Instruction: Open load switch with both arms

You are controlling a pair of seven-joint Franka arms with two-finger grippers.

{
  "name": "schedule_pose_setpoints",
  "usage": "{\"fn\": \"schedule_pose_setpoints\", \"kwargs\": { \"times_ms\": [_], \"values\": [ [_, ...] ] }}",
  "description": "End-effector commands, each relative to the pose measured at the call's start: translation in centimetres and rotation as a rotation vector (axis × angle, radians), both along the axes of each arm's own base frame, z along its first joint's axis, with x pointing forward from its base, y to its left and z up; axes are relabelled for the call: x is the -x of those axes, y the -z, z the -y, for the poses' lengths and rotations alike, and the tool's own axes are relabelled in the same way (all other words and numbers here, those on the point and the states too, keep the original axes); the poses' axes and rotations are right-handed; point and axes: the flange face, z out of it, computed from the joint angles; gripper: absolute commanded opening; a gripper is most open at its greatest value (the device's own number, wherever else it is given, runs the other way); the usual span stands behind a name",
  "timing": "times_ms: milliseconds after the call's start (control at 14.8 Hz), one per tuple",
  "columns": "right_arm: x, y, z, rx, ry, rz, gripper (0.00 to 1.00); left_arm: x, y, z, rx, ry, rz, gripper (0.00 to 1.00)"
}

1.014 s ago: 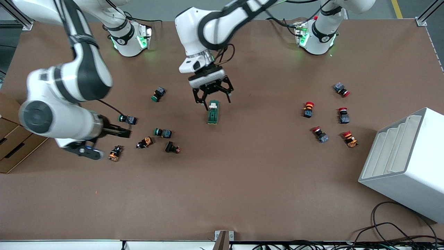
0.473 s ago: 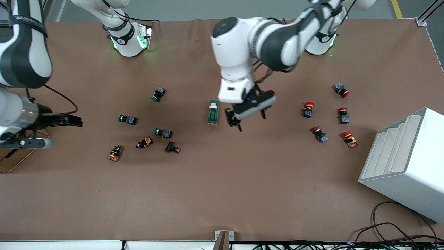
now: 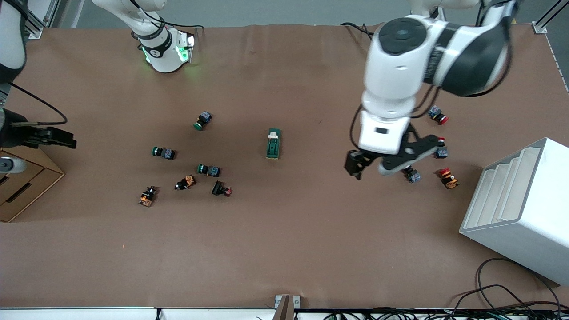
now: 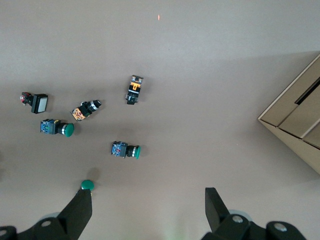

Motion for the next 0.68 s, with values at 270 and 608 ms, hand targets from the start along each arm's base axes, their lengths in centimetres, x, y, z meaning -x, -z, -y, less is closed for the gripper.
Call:
{"fn": "schedule_pose_setpoints", "kwargs": {
  "times_ms": [270,608],
  "values": [
    [0.2,-1.5,0.0,-0.007,-0.009,0.004,1.00,-1.7,-5.7,-10.9,0.154,0.059,-0.037,1.00],
    [1.6,-1.8,-1.6,-0.032,-0.026,-0.062,1.00,0.8,-10.7,-20.3,0.125,0.256,-0.102,1.00]
  ]
}}
